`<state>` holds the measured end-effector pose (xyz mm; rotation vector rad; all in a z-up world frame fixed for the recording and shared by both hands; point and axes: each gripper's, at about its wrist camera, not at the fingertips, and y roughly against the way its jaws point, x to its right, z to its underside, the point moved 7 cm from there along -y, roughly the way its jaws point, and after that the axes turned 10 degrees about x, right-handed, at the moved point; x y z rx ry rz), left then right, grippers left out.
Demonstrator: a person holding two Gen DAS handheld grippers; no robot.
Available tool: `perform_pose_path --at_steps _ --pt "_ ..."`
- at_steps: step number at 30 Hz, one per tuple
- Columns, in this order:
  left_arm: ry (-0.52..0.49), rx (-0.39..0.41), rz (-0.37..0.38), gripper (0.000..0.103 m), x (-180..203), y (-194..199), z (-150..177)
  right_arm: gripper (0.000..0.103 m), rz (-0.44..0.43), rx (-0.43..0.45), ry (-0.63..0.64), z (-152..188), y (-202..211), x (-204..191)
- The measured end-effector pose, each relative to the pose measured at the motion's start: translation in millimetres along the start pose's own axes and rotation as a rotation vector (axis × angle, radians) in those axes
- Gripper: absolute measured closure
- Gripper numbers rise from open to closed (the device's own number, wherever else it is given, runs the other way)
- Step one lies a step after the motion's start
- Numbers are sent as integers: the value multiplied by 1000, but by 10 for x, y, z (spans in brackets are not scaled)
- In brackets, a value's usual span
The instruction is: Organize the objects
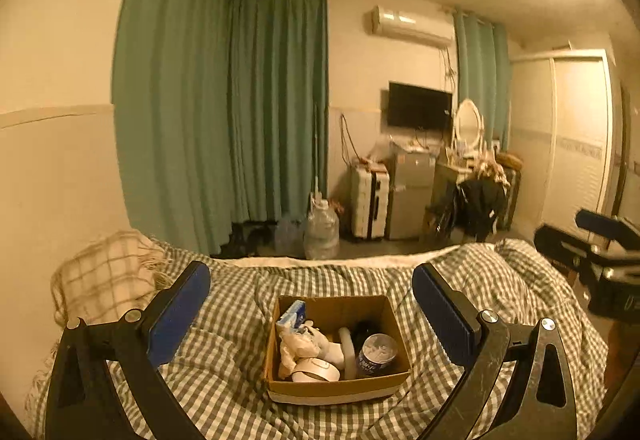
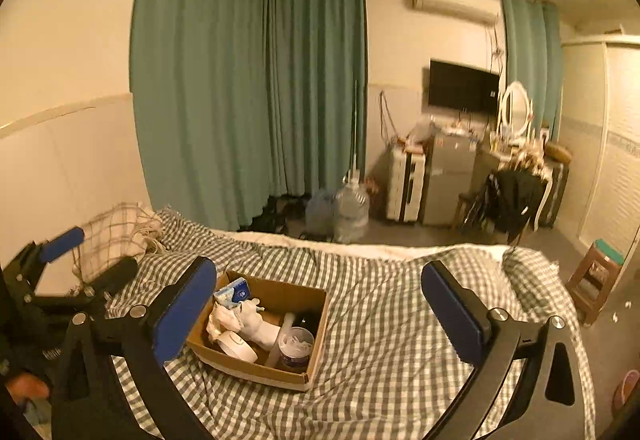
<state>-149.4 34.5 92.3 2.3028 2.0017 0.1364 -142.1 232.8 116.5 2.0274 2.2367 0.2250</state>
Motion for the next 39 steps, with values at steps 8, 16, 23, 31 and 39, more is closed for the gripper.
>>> perform_pose_path --at_steps 8,16,23,31,39 --pt "-7 52 -54 0 -100 267 480 0 53 57 27 745 162 -25" --pt "-13 2 -88 0 -163 38 1215 0 48 -14 4 1440 -251 -31" --pt "5 -16 -104 0 -179 -4 1366 0 82 -36 18 1557 -325 -26" --pt "22 -9 -109 0 -222 30 1305 0 90 -33 18 1544 -310 -19" --pt "29 -11 -104 0 -221 29 1311 0 92 -41 14 1556 -311 5"
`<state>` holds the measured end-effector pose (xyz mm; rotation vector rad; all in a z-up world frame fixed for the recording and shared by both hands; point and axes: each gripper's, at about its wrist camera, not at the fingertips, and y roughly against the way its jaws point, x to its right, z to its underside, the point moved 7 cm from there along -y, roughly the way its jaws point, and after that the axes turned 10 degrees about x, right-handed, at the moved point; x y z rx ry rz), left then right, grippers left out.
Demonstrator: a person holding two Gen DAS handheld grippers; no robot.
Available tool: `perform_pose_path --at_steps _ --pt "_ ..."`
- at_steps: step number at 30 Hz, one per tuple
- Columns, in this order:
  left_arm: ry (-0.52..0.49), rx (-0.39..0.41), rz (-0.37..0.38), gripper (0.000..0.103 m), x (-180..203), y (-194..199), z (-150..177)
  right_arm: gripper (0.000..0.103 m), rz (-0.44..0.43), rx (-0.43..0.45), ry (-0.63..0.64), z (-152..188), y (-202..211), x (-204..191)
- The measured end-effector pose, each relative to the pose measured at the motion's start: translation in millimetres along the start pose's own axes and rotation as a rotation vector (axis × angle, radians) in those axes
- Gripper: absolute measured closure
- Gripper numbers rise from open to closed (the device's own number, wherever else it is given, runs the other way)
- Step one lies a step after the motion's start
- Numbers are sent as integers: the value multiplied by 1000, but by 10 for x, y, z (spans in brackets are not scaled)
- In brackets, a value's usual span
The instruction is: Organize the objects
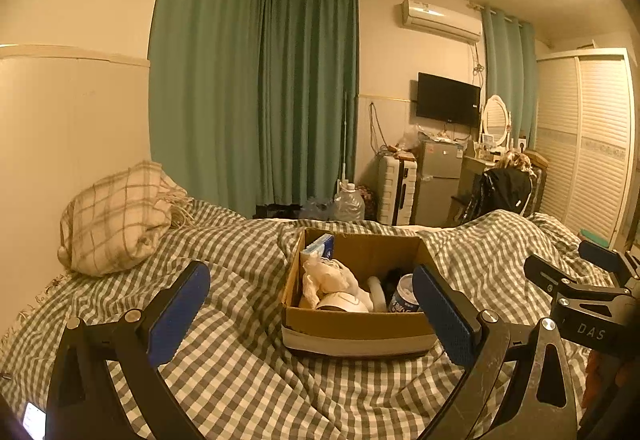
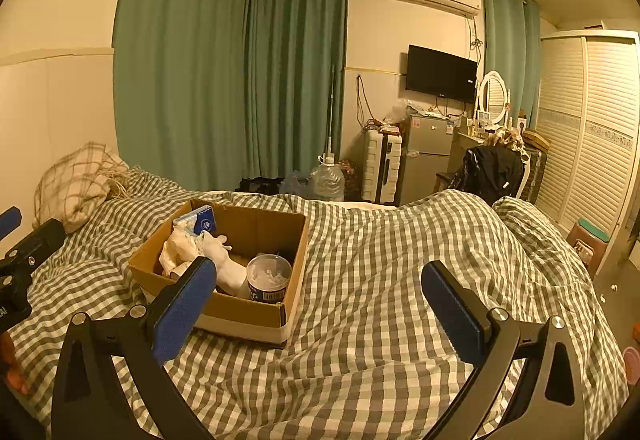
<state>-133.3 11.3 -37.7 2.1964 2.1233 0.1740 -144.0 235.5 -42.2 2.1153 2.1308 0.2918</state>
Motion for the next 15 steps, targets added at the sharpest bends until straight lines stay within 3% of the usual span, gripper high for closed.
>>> perform_pose_path --at_steps 15 --pt "12 -22 1 0 -10 -26 33 0 -2 -2 1 23 -5 -13"
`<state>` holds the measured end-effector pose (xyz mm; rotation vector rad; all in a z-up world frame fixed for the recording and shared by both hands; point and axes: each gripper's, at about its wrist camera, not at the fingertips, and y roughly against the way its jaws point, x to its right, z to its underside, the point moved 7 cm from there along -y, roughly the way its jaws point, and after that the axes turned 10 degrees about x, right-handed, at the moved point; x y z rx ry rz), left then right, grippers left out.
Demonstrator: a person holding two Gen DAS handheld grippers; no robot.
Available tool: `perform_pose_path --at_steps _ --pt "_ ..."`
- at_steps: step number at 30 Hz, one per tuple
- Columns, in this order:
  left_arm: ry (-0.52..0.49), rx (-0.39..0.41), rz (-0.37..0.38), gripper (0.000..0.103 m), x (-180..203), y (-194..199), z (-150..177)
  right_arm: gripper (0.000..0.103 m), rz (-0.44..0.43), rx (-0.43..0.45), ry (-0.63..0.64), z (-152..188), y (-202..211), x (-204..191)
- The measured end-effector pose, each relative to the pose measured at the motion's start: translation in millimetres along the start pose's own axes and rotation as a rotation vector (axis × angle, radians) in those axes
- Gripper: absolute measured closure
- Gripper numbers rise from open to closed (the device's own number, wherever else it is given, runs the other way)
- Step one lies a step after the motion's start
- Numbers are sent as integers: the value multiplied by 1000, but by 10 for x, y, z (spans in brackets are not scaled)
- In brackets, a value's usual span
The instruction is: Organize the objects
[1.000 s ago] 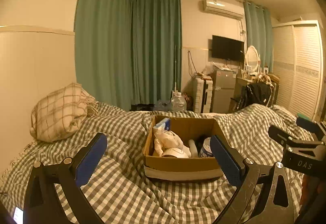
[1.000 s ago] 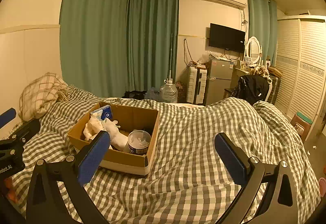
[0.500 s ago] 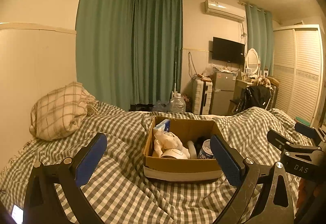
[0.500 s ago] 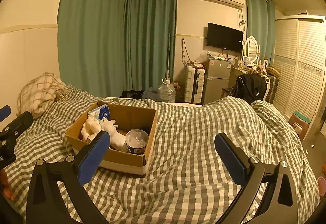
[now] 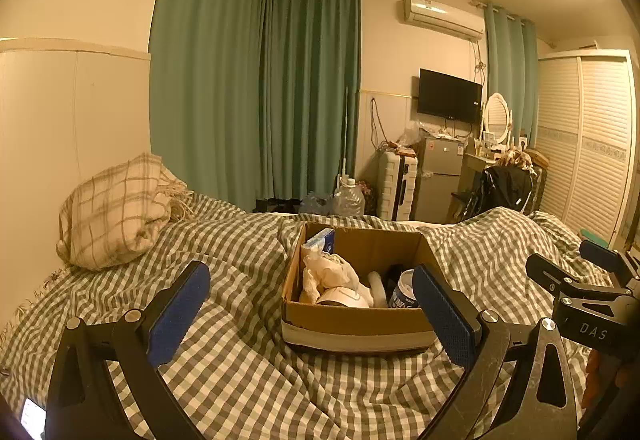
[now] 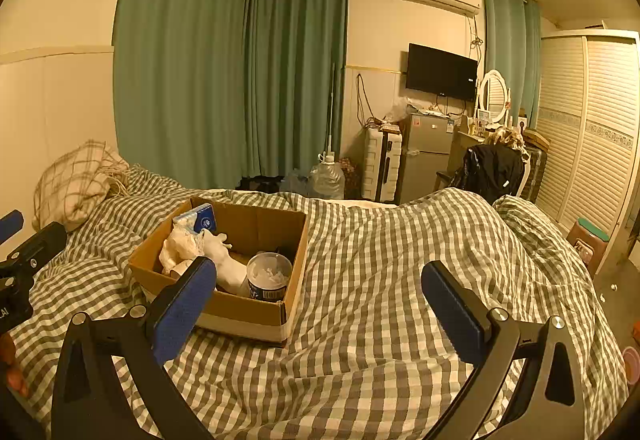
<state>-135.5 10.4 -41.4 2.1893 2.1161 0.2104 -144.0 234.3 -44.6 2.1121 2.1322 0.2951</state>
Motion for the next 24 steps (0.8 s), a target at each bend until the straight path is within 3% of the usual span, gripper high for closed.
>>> perform_pose_path --at_steps 24 --pt "-10 -2 -14 0 7 -8 34 0 8 -6 5 40 -12 23"
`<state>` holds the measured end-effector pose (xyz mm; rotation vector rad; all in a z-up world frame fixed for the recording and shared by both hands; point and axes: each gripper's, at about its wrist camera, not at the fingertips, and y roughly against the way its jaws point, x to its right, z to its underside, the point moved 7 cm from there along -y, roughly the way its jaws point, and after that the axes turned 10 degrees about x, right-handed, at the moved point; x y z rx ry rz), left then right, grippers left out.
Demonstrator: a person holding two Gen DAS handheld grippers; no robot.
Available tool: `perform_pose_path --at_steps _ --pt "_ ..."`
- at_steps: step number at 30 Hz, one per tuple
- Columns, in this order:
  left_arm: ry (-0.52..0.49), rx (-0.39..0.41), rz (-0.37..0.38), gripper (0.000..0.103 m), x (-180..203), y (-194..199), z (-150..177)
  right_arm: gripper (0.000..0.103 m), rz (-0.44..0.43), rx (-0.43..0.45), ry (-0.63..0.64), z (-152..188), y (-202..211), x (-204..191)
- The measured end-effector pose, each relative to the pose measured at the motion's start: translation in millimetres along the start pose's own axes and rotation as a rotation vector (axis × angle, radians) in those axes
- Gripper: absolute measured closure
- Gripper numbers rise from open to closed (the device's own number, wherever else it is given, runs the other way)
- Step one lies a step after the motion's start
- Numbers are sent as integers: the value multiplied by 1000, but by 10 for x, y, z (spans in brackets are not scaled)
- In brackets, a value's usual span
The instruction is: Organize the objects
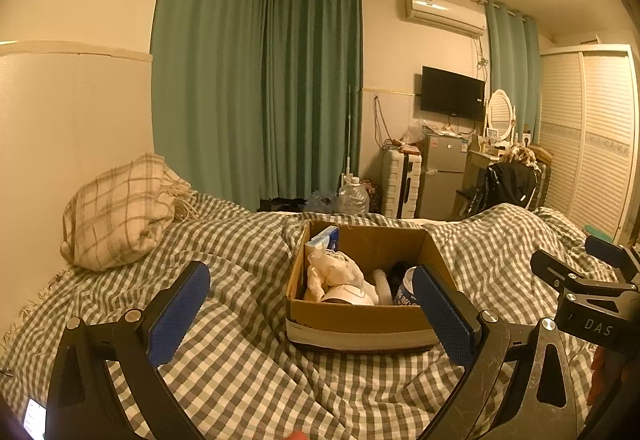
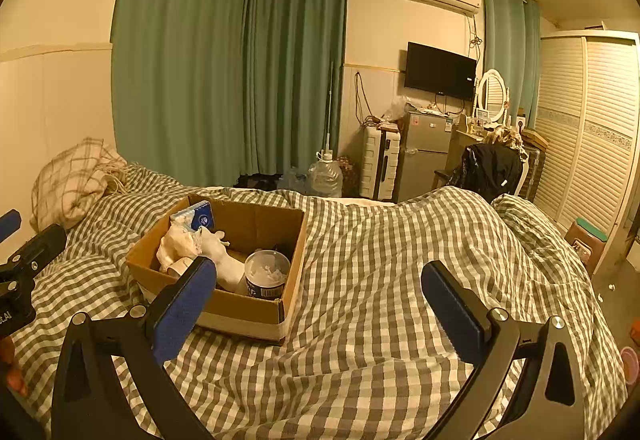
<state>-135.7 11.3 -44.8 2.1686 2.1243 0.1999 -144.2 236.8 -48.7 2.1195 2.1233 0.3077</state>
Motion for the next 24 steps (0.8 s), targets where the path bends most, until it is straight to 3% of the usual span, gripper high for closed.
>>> perform_pose_path --at_steps 24 --pt "8 -16 7 0 5 -13 38 0 -2 -5 3 4 -1 -9"
